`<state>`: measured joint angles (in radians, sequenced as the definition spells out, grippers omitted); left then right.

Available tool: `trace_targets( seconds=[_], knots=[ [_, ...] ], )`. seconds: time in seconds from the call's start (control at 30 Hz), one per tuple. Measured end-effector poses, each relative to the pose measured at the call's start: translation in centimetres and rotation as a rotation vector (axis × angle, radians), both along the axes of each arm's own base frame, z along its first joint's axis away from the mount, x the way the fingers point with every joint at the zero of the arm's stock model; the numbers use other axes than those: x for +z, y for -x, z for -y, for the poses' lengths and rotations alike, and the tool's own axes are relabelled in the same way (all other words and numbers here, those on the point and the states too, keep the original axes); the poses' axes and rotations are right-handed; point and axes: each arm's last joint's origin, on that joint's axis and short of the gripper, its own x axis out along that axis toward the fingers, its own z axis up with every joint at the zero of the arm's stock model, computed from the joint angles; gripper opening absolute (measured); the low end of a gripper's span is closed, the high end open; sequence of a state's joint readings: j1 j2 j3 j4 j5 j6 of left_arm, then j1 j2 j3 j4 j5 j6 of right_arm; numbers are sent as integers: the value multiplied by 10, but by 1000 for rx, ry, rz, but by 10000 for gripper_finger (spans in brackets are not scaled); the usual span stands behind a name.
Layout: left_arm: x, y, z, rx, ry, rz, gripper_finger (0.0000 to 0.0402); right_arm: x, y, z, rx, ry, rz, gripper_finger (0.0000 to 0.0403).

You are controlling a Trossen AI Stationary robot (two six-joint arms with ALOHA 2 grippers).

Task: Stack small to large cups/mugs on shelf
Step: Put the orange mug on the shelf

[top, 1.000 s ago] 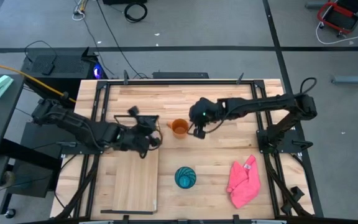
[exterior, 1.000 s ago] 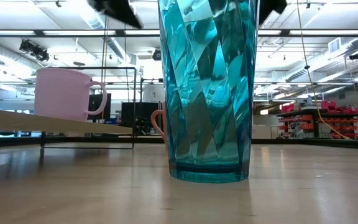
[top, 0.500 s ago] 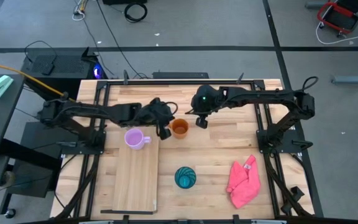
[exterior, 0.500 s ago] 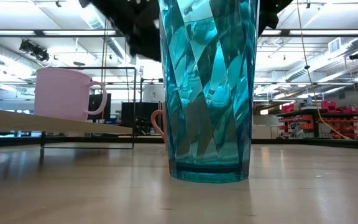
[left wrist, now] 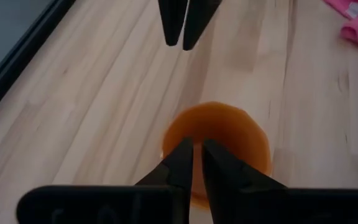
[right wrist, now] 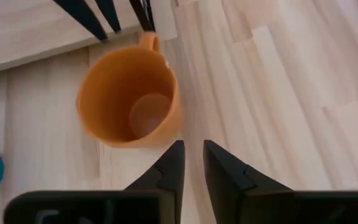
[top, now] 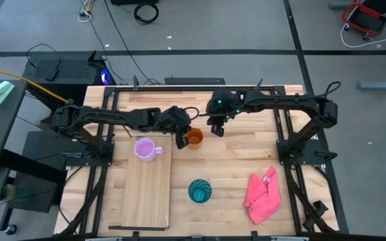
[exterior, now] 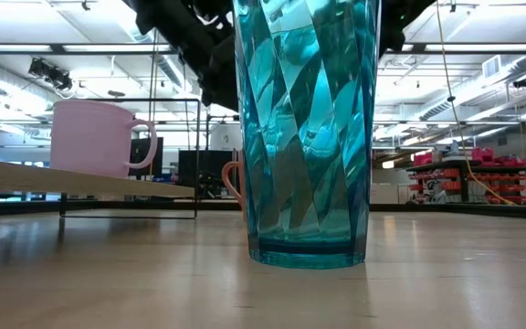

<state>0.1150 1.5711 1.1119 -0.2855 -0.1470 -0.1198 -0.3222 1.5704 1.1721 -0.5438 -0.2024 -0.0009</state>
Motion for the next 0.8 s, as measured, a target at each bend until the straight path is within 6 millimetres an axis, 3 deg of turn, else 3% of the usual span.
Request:
trace_targets(
  seconds=[0.2,0.8],
  knots=[
    [1,3,1,-1,6,-50,45,-22,-15,-6,48,-17,-31,77],
    [-3,8,1,4,18,-111,47,-32,-29,-10,47,-12,5,68]
  ],
)
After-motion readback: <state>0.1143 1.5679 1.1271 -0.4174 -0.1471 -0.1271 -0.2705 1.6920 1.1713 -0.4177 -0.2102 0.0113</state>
